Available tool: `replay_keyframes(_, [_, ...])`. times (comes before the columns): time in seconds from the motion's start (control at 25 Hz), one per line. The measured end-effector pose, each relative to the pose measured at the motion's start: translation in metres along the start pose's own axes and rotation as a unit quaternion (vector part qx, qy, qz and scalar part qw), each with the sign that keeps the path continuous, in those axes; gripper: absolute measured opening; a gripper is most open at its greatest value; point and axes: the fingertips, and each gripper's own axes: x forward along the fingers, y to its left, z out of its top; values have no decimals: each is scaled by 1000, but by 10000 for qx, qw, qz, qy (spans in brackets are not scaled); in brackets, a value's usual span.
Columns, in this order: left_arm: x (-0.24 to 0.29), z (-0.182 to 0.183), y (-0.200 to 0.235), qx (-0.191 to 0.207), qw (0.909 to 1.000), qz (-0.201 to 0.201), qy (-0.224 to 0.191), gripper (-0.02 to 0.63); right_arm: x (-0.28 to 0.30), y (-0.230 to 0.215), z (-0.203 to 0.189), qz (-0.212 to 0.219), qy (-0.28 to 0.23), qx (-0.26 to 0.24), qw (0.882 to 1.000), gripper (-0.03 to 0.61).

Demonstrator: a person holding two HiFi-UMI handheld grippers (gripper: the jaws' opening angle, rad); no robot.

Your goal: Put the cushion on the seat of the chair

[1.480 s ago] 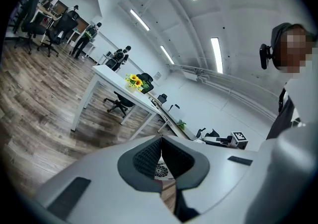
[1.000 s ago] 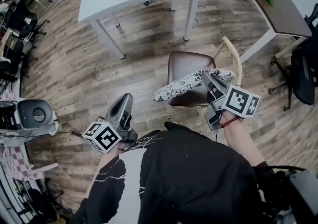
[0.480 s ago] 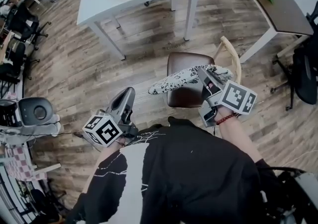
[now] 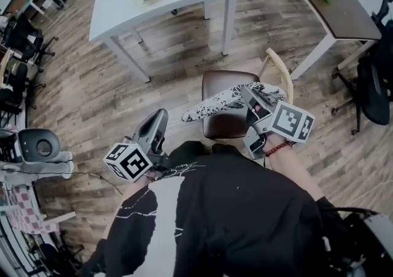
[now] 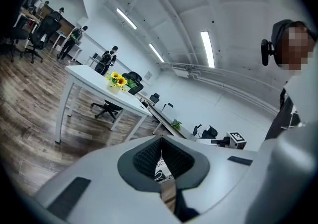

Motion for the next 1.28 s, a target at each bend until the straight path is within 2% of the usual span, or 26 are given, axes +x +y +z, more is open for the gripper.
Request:
replay_keyframes(0.44, [12,-5,23,-227,9995,-36,201,15,10,-17,4,-278,-100,126,9995,21])
replay_keyframes(1.0, [87,37,75,-333,9961,-528,618,15,65,-35,32,-903,-329,350,9948,21])
replay_keyframes(1.16, [114,51,91,-389,9944,-643,741,15,82,-46,47,-1239,-445,465,9902,21])
replay_keyframes(1.28, [129,57,106,-453,9933,-659,835,15,99,-51,61,-1290,-568,491,9888,21])
